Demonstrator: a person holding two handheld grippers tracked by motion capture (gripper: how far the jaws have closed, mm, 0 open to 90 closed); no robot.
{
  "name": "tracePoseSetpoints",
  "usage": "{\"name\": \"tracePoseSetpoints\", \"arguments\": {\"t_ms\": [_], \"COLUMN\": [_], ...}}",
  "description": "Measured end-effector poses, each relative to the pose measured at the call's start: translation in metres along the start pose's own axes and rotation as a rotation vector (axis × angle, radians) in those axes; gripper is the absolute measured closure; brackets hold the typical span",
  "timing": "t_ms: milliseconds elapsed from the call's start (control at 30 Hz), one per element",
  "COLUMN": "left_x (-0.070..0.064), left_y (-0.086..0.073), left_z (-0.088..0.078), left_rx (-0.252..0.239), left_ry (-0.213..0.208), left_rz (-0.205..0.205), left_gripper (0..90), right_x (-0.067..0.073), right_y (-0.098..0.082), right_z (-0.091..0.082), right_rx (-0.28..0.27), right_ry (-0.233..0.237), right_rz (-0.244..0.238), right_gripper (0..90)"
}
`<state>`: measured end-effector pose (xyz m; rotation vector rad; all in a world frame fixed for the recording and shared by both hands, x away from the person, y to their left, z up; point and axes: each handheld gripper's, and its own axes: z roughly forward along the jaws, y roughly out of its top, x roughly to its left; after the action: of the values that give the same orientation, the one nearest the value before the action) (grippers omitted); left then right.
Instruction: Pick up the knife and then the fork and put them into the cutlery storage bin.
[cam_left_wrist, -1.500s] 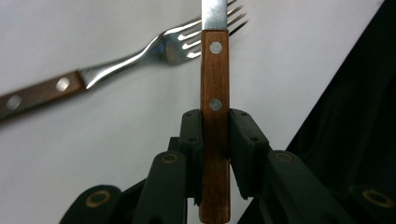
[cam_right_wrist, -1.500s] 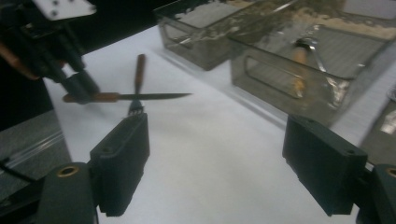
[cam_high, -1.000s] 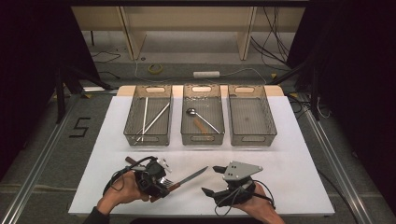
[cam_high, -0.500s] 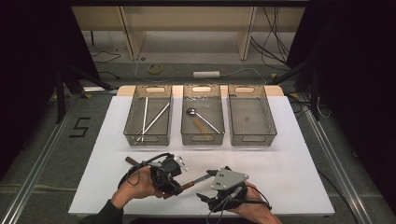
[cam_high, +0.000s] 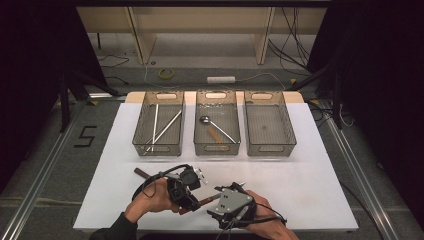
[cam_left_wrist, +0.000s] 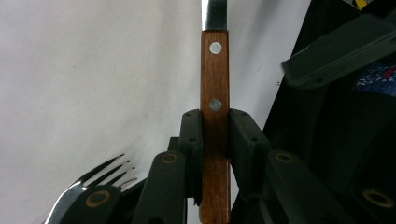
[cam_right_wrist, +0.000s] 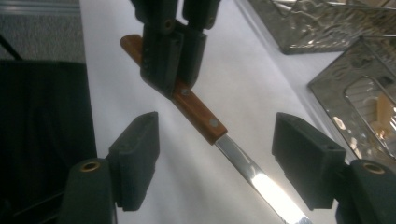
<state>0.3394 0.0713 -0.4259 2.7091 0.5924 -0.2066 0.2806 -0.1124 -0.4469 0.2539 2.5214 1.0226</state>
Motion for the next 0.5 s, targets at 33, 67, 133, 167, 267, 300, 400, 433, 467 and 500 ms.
{"name": "tracePoseSetpoints", "arguments": {"t_ms": [33, 67, 133, 167, 267, 300, 400, 433, 467, 500], "left_x": [0.0, -0.001, -0.002, -0.002, -0.003, -0.003, -0.005, -0.005, -0.005, -0.005], "left_y": [0.0, 0.0, 0.0, 0.001, 0.001, 0.001, 0.001, 0.001, 0.001, 0.001], "left_z": [0.0, -0.001, -0.002, -0.003, -0.003, -0.003, -0.002, -0.002, -0.002, -0.002], "left_rx": [0.0, 0.001, 0.0, 0.003, 0.008, 0.012, 0.015, 0.016, 0.017, 0.02], "left_ry": [-0.002, -0.003, -0.006, -0.005, -0.009, -0.01, -0.017, -0.015, -0.016, -0.019], "left_rz": [0.001, 0.002, 0.002, 0.006, 0.005, 0.005, -0.002, 0.002, 0.007, 0.011], "left_gripper": [75.2, 75.2, 75.2, 75.1, 75.1, 75.2, 75.2, 75.1, 75.1, 75.1], "right_x": [0.001, 0.002, 0.003, 0.004, 0.006, 0.007, 0.01, 0.01, 0.011, 0.011], "right_y": [0.0, 0.0, 0.0, 0.0, 0.001, 0.001, 0.001, 0.002, 0.002, 0.002], "right_z": [0.002, 0.003, 0.006, 0.007, 0.01, 0.011, 0.013, 0.013, 0.014, 0.014], "right_rx": [0.005, 0.01, 0.018, 0.024, 0.033, 0.034, 0.041, 0.043, 0.039, 0.043], "right_ry": [-0.001, -0.002, 0.0, -0.001, -0.014, -0.019, -0.024, -0.021, -0.027, -0.029], "right_rz": [-0.012, -0.019, -0.032, -0.038, -0.072, -0.087, -0.108, -0.119, -0.123, -0.13], "right_gripper": [35.5, 36.1, 37.8, 38.8, 41.7, 42.8, 45.9, 46.7, 47.7, 48.6]}}
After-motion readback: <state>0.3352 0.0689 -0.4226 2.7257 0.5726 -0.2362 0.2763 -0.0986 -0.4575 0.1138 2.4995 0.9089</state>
